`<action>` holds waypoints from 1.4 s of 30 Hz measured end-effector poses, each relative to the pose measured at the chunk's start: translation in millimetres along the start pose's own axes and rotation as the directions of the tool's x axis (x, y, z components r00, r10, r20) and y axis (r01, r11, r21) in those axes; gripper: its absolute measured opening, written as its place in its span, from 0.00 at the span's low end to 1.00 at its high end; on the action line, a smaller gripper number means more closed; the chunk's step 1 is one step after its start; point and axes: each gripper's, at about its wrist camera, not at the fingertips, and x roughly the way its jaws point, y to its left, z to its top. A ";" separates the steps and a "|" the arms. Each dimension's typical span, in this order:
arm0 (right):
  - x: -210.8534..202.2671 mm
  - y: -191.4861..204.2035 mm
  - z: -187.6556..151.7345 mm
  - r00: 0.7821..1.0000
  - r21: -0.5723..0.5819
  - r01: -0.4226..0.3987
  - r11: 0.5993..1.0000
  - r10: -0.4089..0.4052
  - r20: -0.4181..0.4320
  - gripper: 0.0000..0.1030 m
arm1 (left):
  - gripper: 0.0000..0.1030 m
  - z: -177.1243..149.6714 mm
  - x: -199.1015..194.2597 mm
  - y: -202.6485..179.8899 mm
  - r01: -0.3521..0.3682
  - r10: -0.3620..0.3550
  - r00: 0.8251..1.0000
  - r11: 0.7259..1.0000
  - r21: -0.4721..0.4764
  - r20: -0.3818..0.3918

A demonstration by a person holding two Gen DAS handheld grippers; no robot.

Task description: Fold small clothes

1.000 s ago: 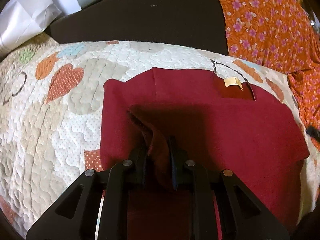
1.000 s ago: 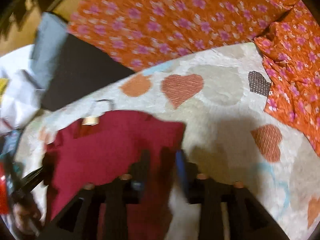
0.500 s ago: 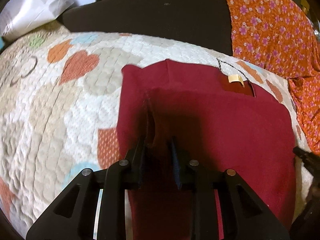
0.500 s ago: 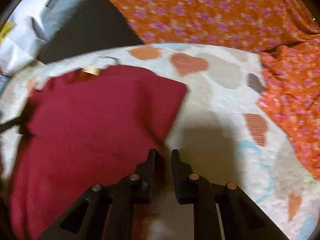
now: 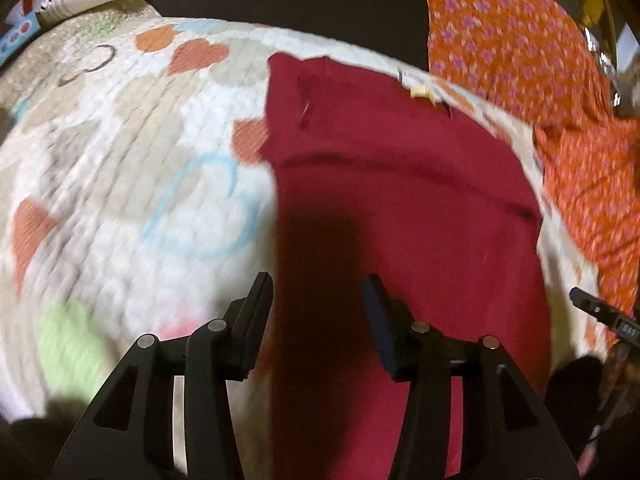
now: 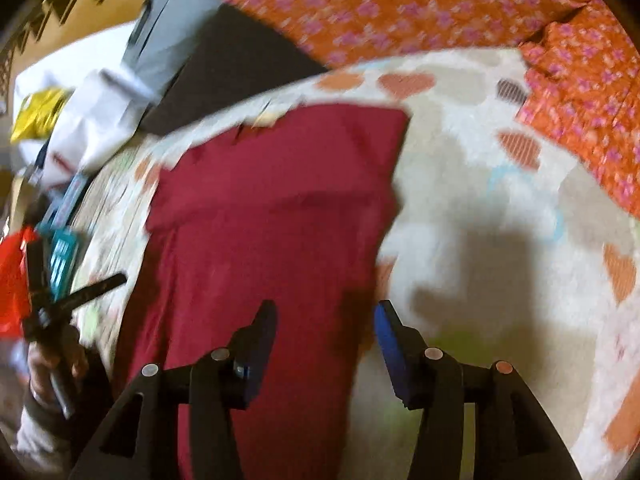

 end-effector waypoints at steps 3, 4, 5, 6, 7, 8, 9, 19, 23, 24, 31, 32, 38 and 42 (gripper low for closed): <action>-0.7 13.9 -33.8 0.995 -0.033 -0.023 0.999 0.019 -0.096 0.47 | 0.45 -29.0 -11.3 10.4 -0.020 0.021 0.999 1.000 0.013 -0.038; -2.2 15.6 -42.4 0.993 -0.043 -0.023 0.999 0.018 -0.113 0.47 | 0.45 -40.2 -14.4 14.8 -0.023 0.024 0.998 1.000 0.009 -0.053; -4.1 18.4 -53.5 0.991 -0.054 -0.021 0.998 0.013 -0.133 0.47 | 0.45 -50.9 -16.2 18.4 -0.023 0.023 0.997 1.000 0.005 -0.074; -6.0 20.3 -63.2 0.989 -0.057 -0.017 0.998 0.009 -0.148 0.47 | 0.45 -57.9 -16.6 20.2 -0.021 0.021 0.996 1.000 0.003 -0.092; -5.5 21.4 -70.0 0.987 -0.054 -0.016 0.998 0.007 -0.160 0.47 | 0.45 -65.5 -17.5 21.0 -0.017 0.017 0.994 1.000 0.002 -0.105; -5.9 20.9 -77.7 0.985 -0.048 -0.021 0.999 0.012 -0.171 0.47 | 0.45 -72.5 -19.8 20.4 -0.014 0.015 0.994 1.000 0.007 -0.108; -6.4 19.9 -86.9 0.983 -0.034 -0.028 0.999 0.022 -0.185 0.47 | 0.45 -78.5 -21.9 18.5 -0.014 0.016 0.994 1.000 0.016 -0.108; 4.4 18.1 -140.1 0.948 0.044 -0.081 0.996 0.091 -0.304 0.47 | 0.51 -120.9 -35.7 11.2 0.038 -0.030 0.986 0.998 0.045 -0.165; 13.7 17.3 -144.5 0.940 0.074 -0.108 0.991 0.126 -0.318 0.48 | 0.51 -126.9 -26.5 12.6 0.023 -0.018 0.977 1.000 0.021 -0.214; 15.7 17.0 -145.1 0.940 0.081 -0.110 0.991 0.130 -0.317 0.51 | 0.51 -128.1 -23.7 12.5 0.020 -0.015 0.974 1.000 0.018 -0.226; 16.3 17.8 -143.6 0.941 0.129 -0.145 0.981 0.177 -0.288 0.39 | 0.57 -133.1 -13.4 -5.0 0.000 0.019 0.968 0.997 0.074 -0.249; 12.5 16.2 -142.8 0.937 0.133 -0.180 0.975 0.211 -0.279 0.30 | 0.40 -134.0 -14.3 -7.8 0.002 0.019 0.969 0.996 0.087 -0.245; -13.1 32.7 -116.7 0.907 0.142 -0.368 0.919 0.388 -0.162 0.10 | 0.07 -116.2 -40.2 -14.7 0.125 -0.105 0.974 0.988 0.088 -0.199; -44.5 48.4 -79.1 0.904 0.075 -0.422 0.904 0.425 -0.040 0.10 | 0.07 -77.3 -74.3 -19.9 0.184 -0.176 0.980 0.979 0.090 -0.089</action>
